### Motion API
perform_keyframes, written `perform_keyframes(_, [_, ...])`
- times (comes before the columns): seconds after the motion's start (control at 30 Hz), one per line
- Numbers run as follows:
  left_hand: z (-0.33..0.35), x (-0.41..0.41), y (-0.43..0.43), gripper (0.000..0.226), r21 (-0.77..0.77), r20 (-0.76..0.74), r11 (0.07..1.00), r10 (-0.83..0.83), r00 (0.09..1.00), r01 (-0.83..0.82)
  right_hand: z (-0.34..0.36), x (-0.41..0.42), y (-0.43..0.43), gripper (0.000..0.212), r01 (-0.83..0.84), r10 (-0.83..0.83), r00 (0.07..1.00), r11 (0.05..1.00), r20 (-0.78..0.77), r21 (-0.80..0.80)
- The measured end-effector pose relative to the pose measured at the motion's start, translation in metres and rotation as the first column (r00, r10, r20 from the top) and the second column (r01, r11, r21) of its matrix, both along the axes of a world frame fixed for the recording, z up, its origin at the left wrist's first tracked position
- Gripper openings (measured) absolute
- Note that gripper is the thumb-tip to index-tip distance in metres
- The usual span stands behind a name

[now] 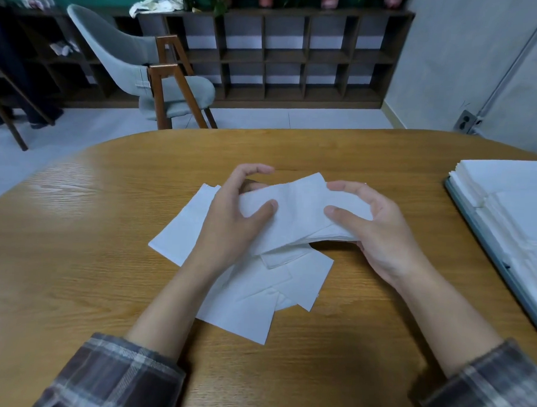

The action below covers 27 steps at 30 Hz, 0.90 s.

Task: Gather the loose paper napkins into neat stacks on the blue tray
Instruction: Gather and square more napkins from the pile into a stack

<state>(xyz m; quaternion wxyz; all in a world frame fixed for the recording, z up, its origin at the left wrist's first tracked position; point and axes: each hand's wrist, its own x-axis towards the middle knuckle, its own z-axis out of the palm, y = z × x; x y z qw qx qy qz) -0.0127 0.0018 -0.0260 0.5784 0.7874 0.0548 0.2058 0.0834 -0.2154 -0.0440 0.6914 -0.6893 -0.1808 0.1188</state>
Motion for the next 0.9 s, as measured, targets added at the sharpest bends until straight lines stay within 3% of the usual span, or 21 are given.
perform_keyframes(0.1, [-0.006,0.002,-0.002,0.037,0.01,0.027,1.0,0.016,1.0,-0.016,0.003,-0.002,0.0,0.039,0.018,-0.018,1.0,0.999,0.015,0.028])
perform_keyframes(0.23, [-0.006,0.002,-0.003,0.025,0.009,0.011,1.0,-0.008,1.0,0.008,0.006,-0.005,0.0,0.05,0.004,-0.005,1.0,1.0,0.028,0.02])
perform_keyframes(0.43, [0.0,-0.001,-0.002,0.022,-0.074,-0.029,0.994,-0.083,0.996,0.081,0.011,-0.011,0.001,0.071,-0.169,0.17,0.985,0.983,-0.022,0.068])
perform_keyframes(0.63, [0.002,-0.002,-0.004,0.02,-0.089,-0.02,0.994,-0.068,0.997,0.066,0.012,-0.017,0.005,0.08,-0.218,0.217,0.975,0.976,0.053,0.02])
perform_keyframes(0.9, [0.002,-0.002,-0.008,0.02,-0.053,-0.016,0.993,-0.102,0.995,0.101,0.012,-0.02,0.006,0.08,-0.159,0.177,0.971,0.98,0.158,-0.12])
